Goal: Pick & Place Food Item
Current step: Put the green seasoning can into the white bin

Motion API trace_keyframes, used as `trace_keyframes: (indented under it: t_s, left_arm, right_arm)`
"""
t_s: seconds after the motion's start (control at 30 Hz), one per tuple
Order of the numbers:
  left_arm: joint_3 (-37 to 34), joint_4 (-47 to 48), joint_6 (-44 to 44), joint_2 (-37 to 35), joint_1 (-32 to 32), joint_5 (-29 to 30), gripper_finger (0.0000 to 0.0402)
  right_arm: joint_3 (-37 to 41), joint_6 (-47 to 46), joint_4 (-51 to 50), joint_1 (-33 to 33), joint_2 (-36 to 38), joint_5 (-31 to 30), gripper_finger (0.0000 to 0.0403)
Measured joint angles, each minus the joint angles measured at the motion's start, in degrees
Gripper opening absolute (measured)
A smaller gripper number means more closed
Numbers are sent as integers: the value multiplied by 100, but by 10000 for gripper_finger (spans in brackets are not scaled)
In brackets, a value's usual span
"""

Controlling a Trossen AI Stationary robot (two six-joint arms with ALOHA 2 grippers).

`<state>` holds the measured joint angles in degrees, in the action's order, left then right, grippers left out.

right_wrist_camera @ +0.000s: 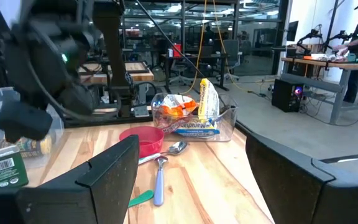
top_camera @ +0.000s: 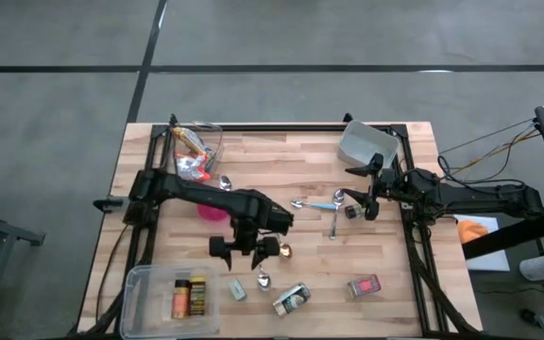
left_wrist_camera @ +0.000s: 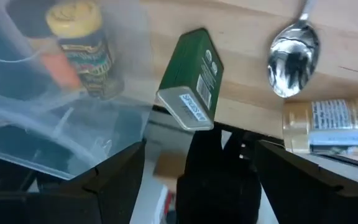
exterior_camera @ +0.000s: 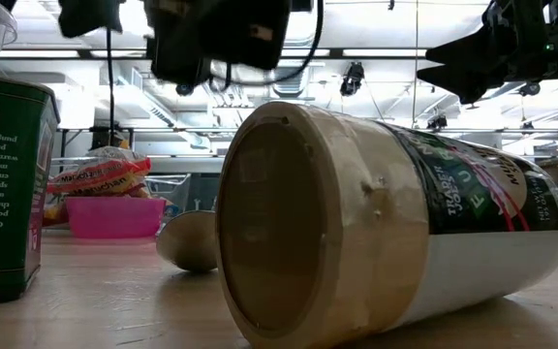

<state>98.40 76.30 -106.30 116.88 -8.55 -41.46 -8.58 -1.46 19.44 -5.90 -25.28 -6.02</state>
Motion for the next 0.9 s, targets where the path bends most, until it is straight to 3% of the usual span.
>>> trace_keyframes:
  t_s: [0.4,0.9]
  left_arm:
    - [-1394,-1972,-751,7,82,-1211,301]
    - [-1475,-2302,-1352,-26,-236,-1287,301]
  right_arm:
    - [0,-1,0,-1,1,0,290]
    - [0,1,-2,-1,0,0,290]
